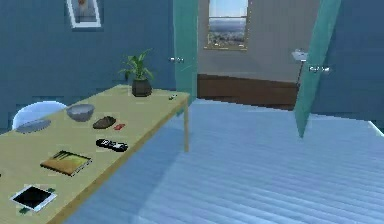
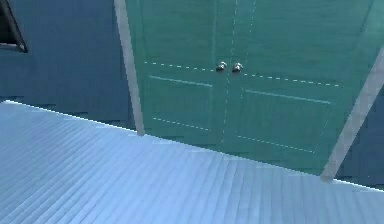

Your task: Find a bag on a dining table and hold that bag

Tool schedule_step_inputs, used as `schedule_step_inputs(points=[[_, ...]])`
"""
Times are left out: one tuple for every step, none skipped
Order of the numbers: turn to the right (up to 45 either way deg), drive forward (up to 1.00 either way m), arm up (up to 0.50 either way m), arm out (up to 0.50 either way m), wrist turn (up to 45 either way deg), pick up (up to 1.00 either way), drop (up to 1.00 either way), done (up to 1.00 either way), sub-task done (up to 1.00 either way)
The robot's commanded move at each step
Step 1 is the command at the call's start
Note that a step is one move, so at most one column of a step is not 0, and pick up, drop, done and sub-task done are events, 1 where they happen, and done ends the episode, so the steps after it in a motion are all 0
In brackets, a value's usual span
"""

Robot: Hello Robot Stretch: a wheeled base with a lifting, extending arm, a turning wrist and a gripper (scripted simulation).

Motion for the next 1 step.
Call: schedule_step_inputs(points=[[0.0, 0.45, 0.0, 0.0, 0.0, 0.0, 0.0, 0.0, 0.0]])
